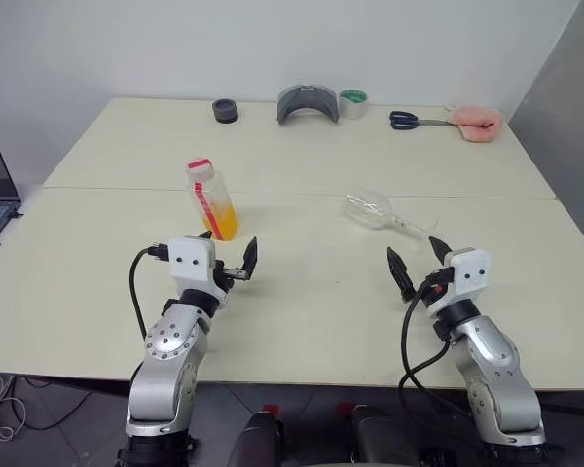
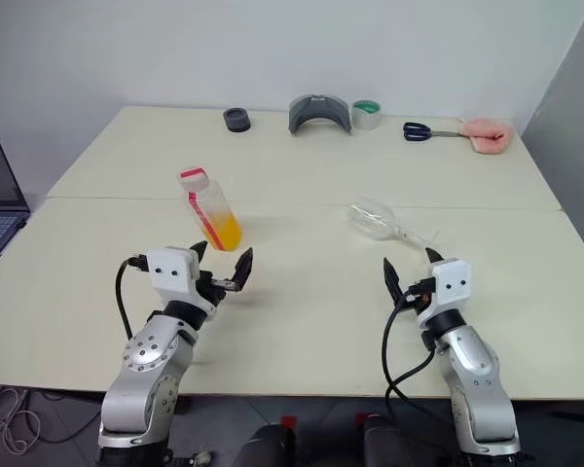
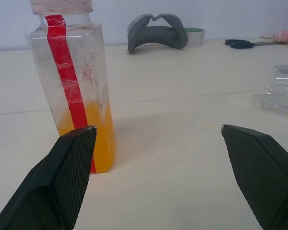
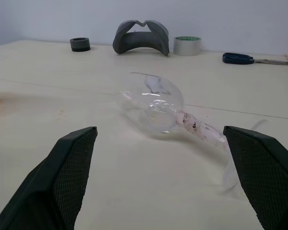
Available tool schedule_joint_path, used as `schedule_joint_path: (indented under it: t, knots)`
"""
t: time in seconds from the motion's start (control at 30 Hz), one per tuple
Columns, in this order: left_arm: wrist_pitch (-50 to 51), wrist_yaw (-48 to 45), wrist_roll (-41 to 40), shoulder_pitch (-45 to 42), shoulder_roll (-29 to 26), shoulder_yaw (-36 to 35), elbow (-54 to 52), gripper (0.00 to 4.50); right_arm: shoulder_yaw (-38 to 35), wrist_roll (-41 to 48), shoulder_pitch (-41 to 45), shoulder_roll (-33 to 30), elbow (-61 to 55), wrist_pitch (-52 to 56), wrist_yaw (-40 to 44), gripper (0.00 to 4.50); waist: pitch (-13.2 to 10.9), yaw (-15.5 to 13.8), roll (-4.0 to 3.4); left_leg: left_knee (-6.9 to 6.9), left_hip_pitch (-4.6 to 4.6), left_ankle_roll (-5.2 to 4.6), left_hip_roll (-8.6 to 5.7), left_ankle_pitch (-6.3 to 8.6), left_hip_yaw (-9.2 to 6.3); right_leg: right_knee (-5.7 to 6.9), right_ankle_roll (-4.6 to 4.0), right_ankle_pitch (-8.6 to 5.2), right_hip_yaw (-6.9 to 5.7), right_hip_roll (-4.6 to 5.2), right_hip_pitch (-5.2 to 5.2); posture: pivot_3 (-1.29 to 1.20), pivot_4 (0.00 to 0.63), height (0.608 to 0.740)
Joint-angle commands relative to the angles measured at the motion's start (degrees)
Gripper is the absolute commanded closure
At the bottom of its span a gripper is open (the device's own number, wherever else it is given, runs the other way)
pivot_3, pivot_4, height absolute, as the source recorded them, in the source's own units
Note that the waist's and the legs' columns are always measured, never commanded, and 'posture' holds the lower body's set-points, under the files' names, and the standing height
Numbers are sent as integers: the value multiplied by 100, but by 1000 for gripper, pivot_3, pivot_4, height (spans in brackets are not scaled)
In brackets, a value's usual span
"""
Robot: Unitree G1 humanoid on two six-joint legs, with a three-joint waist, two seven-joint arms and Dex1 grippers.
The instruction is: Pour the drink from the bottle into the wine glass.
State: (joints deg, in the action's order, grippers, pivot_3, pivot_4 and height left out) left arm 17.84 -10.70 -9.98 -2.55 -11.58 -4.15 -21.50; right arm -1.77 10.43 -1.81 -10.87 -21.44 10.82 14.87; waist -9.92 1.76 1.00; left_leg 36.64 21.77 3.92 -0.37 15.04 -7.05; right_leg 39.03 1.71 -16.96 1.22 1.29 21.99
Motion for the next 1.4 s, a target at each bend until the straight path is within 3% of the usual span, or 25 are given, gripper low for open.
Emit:
schedule_joint_path:
  t: [0.03, 0.5, 0.83, 1.17, 1.4]
  knots:
    - [-145, -37, 71, 44, -24, 73, -229, 23, 24, 12, -44, -20, -290, -130, 27, 0, 0, 0, 0, 0, 0, 0, 0, 0, 0, 0, 0, 0, 0, 0, 0, 0, 150, 740]
    - [291, 96, -109, 172, -4, -103, -320, 23, 181, 133, -231, -13, -410, 9, 167, 0, 0, 0, 0, 0, 0, 0, 0, 0, -1, 0, 0, 0, -1, 0, 0, 0, 150, 740]
    - [200, 136, -87, 43, -69, -330, -274, 23, 631, 194, -200, -344, -637, -52, 819, 0, 0, 2, 0, 0, 0, 0, 0, 0, -2, 0, 0, 0, -2, 0, 0, 0, 150, 740]
    - [392, 397, 164, -260, -185, -436, -189, 23, 615, 1672, 692, -1050, -1171, 1328, 1803, 0, 0, 1, 1, 2, 1, -1, -1, 0, -6, -1, 0, 0, -7, 0, -3, 0, 150, 740]
    - [405, 366, -86, -619, -221, -748, 275, 23, 664, 2026, 1253, -1280, -1110, 1779, 1990, 0, 0, -1, 2, 2, 3, -1, -1, 0, -10, -2, 0, 0, -14, 0, -3, 0, 150, 740]
